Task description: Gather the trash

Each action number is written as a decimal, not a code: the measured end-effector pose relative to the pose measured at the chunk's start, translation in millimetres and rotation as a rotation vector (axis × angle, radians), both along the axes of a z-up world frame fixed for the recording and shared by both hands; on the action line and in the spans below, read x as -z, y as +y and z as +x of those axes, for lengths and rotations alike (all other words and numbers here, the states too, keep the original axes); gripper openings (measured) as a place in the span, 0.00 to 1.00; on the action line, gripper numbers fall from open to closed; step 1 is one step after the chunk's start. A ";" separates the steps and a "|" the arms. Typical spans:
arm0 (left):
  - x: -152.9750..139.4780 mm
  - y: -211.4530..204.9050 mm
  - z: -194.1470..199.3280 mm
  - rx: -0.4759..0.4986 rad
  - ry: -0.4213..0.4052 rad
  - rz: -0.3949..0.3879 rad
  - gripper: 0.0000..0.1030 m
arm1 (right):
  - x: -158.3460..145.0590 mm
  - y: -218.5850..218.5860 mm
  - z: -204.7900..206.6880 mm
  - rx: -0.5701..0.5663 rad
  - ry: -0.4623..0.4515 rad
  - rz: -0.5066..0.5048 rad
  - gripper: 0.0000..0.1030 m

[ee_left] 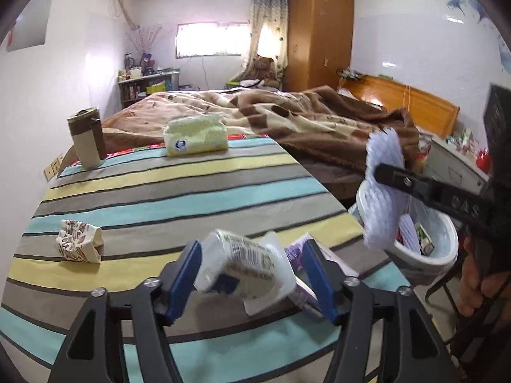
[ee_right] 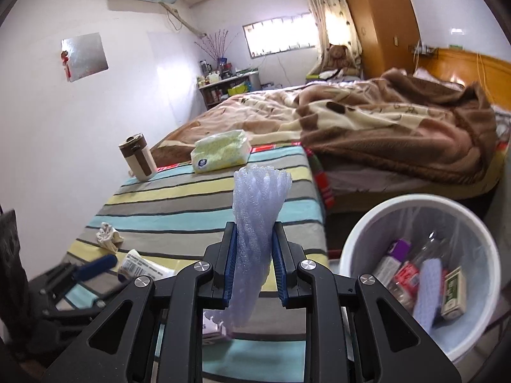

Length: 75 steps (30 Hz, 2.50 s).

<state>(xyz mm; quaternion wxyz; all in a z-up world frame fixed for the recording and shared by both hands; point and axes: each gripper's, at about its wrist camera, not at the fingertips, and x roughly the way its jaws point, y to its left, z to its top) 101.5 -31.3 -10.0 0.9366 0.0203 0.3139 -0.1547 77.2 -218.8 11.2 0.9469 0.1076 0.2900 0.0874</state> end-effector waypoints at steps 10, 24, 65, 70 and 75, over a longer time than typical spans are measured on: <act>26.2 34.5 31.6 -0.077 0.159 -0.196 0.73 | 4.4 -4.9 -1.6 -0.006 0.019 0.020 0.21; 30.4 25.0 36.7 -0.068 0.191 -0.233 0.61 | 5.3 -3.4 -5.0 -0.011 0.027 0.019 0.21; -47.2 -179.1 23.8 0.306 0.060 -0.099 0.61 | -6.6 -128.6 -36.1 0.283 0.049 -0.037 0.21; -38.2 -200.9 30.5 0.346 0.080 -0.101 0.61 | 2.1 -140.7 -32.4 0.304 0.094 -0.042 0.21; -27.0 -218.1 36.6 0.361 0.097 -0.075 0.61 | 13.7 -147.5 -26.8 0.301 0.146 -0.060 0.22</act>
